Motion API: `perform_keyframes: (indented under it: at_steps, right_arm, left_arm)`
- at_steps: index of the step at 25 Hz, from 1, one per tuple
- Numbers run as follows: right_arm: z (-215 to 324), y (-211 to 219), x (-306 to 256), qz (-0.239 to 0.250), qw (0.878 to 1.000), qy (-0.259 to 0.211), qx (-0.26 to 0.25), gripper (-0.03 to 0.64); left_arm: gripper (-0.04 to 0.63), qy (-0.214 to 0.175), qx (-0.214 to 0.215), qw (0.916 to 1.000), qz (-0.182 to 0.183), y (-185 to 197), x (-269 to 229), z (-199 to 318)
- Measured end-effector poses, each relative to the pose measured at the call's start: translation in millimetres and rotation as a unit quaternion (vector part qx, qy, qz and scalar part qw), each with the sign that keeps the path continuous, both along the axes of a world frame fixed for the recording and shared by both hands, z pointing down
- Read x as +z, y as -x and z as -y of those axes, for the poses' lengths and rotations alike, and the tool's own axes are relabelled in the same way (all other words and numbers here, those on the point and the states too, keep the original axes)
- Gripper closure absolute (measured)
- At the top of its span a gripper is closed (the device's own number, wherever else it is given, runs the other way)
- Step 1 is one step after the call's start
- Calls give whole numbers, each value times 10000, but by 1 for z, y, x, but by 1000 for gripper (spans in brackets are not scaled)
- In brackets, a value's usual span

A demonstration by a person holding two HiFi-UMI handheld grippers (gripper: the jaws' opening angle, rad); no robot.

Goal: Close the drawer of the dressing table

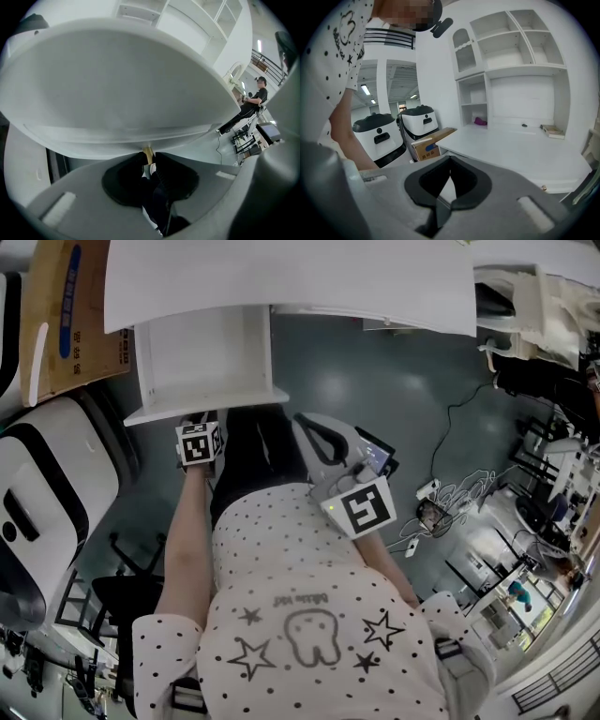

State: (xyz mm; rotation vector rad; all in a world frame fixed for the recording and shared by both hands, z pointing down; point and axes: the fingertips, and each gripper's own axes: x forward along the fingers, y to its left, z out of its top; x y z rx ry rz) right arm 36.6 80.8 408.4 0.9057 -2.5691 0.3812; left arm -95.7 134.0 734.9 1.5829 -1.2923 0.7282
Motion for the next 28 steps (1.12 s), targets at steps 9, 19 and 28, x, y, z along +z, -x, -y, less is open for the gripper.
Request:
perform_keyframes:
  at_steps: [9, 19, 28]
  right_arm:
    - [12, -1, -1, -31, 10000, -16, 40, 620]
    - [29, -3, 0, -54, 10000, -40, 67, 620]
    - [43, -9, -2, -54, 9999, -51, 134, 620]
  left_arm:
    - [515, -73, 24, 10000, 1, 4, -1, 19]
    - [515, -105, -80, 9999, 55, 9, -1, 39]
    - [515, -136, -177, 9997, 128, 14, -1, 58]
